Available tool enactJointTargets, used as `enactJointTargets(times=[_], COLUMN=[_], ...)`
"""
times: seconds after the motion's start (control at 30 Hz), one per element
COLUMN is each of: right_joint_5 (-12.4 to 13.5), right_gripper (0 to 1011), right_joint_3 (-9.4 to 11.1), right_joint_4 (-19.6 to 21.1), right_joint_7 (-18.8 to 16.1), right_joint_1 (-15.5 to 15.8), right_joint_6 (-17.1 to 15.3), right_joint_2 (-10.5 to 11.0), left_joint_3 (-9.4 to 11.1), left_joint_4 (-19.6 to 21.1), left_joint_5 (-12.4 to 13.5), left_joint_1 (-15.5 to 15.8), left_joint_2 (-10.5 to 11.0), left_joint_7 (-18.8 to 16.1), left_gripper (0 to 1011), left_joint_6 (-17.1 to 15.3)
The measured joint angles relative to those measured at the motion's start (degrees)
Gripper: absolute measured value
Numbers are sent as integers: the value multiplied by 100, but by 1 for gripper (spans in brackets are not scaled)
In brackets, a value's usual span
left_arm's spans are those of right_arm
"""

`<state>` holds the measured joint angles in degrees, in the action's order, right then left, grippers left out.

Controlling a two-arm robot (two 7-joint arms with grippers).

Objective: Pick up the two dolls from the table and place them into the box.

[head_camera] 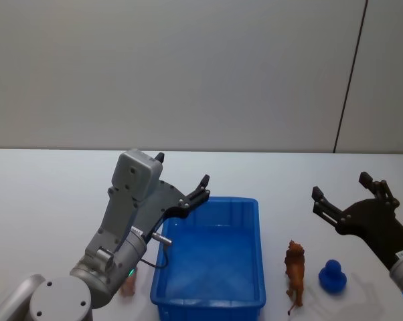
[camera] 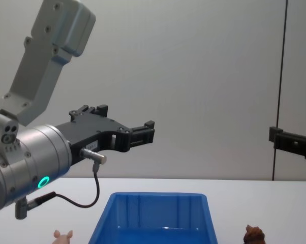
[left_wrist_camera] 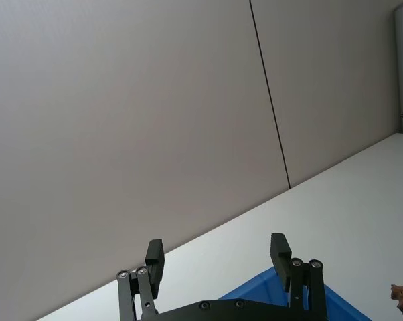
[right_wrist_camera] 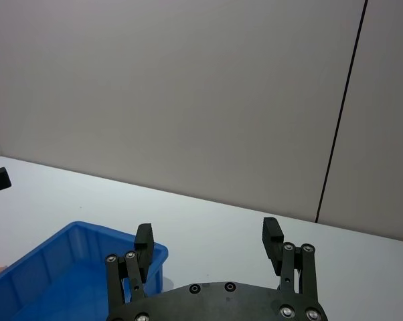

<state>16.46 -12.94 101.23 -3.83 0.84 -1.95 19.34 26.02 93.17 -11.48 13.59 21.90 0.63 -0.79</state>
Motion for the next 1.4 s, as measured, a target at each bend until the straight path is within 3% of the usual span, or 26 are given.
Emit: enactJointTargets(times=[0.8,1.4], right_joint_5=[0,-94], right_gripper=[1001,1001], right_joint_3=[14,56], right_joint_4=[-36,-428], right_joint_7=[-1,262], right_joint_1=[-18,-21], right_joint_6=[-50,-650], right_joint_2=[-7,-27], left_joint_3=[0,0], left_joint_4=[0,0], left_joint_5=[0,0], left_joint_1=[0,0], left_joint_2=[0,0], left_joint_7=[0,0], left_gripper=[1001,1001], left_joint_6=[0,0])
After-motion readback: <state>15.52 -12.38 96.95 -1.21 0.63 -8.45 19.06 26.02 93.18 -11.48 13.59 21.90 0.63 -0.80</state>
